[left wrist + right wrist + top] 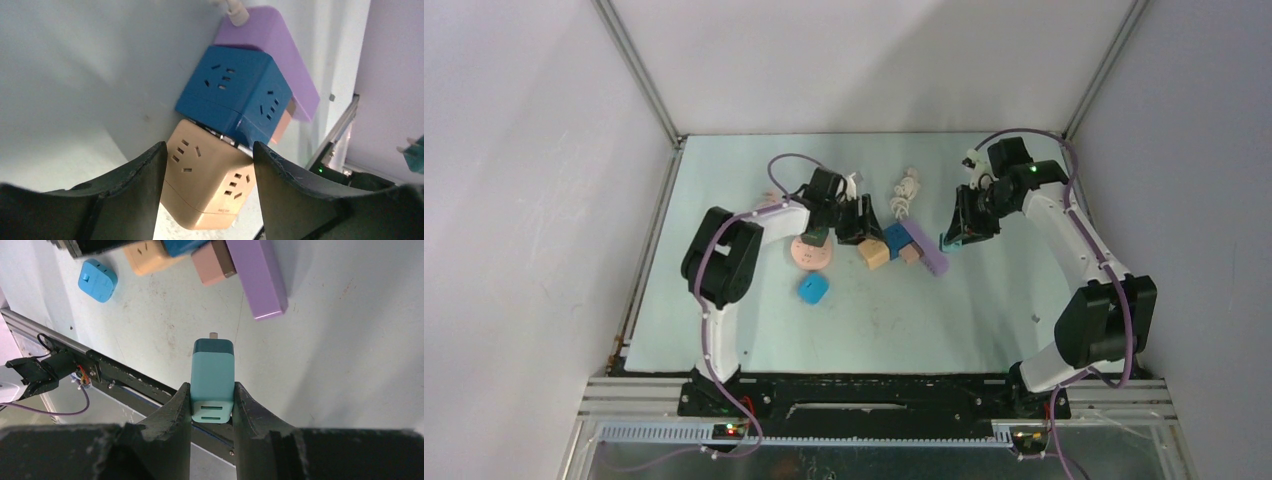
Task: Insert the plug
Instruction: Move the socket to the center of the board, then insert the plug into the socket.
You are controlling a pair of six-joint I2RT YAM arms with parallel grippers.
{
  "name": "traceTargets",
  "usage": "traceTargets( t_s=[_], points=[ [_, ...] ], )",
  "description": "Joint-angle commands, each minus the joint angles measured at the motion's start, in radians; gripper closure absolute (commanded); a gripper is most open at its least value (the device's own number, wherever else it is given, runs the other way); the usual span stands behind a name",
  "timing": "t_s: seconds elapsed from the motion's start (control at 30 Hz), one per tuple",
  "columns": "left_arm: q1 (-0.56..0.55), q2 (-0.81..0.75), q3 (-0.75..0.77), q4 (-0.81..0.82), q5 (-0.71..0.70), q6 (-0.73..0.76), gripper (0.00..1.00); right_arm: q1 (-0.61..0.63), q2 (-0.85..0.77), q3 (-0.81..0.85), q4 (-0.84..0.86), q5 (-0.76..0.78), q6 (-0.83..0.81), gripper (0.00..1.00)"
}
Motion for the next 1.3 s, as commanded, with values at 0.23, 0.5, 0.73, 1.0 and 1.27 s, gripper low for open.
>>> traceTargets(
  t_s=[0.23, 0.5, 0.73, 1.0, 1.27],
  points=[
    [-0.193, -0.189, -0.208, 0.285, -0.03, -0.244, 0.32, -0.003, 0.009, 0.038, -0.02, -0.003, -0.022, 1.0],
    [-0.275, -0.22, -0.289, 0.394, -0.063, -0.397, 0.29, -0.002, 0.045, 0.062, -0.028, 0.003, -0.018, 1.0],
    [-0.267, -0.311, -0.266, 0.222, -0.195, -0.236, 0.26, 0.012, 0.134, 0.162, -0.096, 0.028, 0.006, 1.0],
    [-0.252, -0.565, -0.272, -0.137, -0.597, 0.078, 0.22, 0.032, 0.282, 0.323, -0.197, 0.011, 0.115, 1.0],
    [-0.252, -0.859, -0.421, -0.247, -0.924, 0.227, 0.18, 0.058, 0.296, 0.288, -0.201, 0.06, 0.221, 1.0]
  ],
)
